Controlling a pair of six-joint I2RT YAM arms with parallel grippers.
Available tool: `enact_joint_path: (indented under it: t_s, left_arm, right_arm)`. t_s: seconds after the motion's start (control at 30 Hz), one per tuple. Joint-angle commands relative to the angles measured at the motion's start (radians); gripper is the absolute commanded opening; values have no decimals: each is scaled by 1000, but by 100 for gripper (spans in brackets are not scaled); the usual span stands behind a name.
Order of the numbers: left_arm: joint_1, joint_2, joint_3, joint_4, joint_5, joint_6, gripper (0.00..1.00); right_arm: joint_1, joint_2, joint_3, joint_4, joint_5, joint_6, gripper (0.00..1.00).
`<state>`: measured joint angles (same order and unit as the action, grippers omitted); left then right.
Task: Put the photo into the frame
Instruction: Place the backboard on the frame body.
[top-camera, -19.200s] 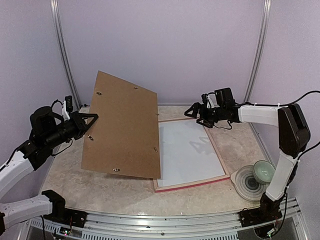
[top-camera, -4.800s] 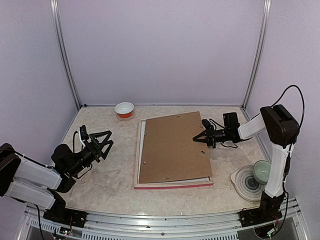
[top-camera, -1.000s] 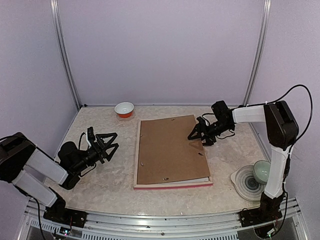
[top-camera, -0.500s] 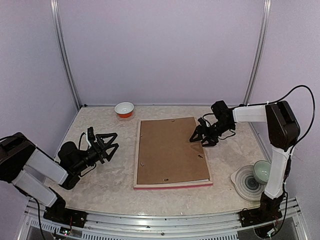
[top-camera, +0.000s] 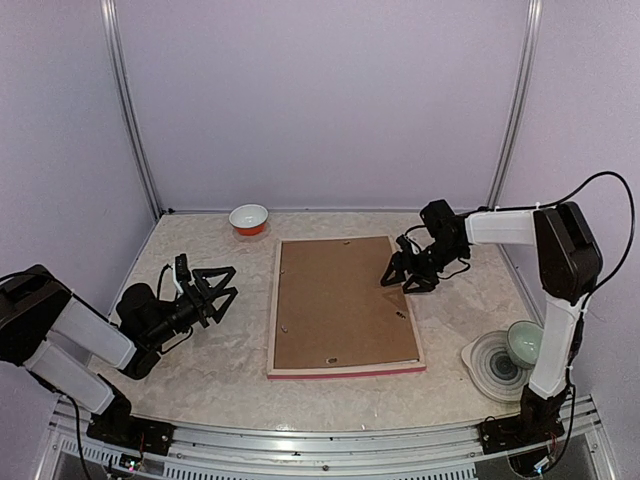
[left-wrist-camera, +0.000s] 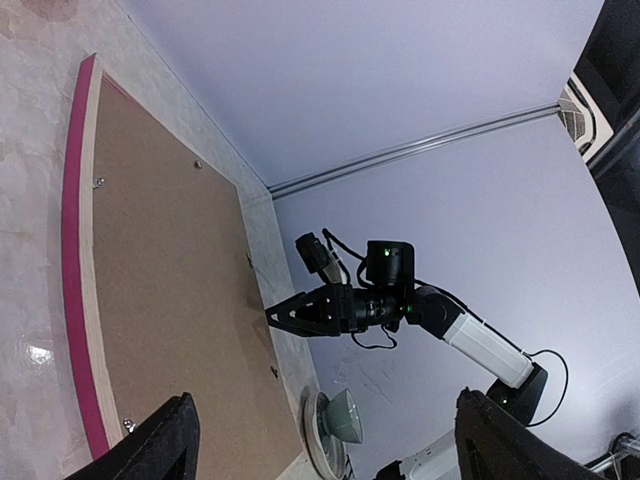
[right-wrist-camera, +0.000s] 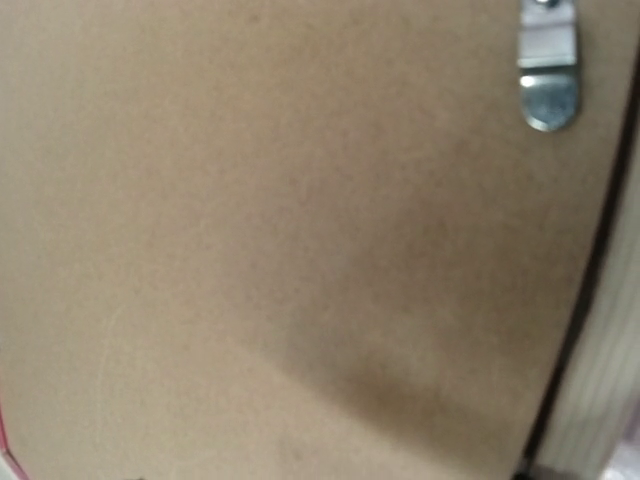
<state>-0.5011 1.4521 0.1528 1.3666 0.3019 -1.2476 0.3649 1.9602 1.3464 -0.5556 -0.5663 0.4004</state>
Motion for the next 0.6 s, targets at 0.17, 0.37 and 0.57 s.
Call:
enact_joint_path:
  t_s: [0.17,0.37,0.57]
  left_arm:
    - [-5,-36,4,-30,-14,41,88]
    - [-5,-54,7,-54,-19,49,89]
    - [-7,-58,8,-60,-22,51,89]
  right_arm:
    - [21,-52,36,-40,63,-28,75]
    - [29,-52,38,-53,91,-38,75]
    - [35,-53,38,-51,88,-41,75]
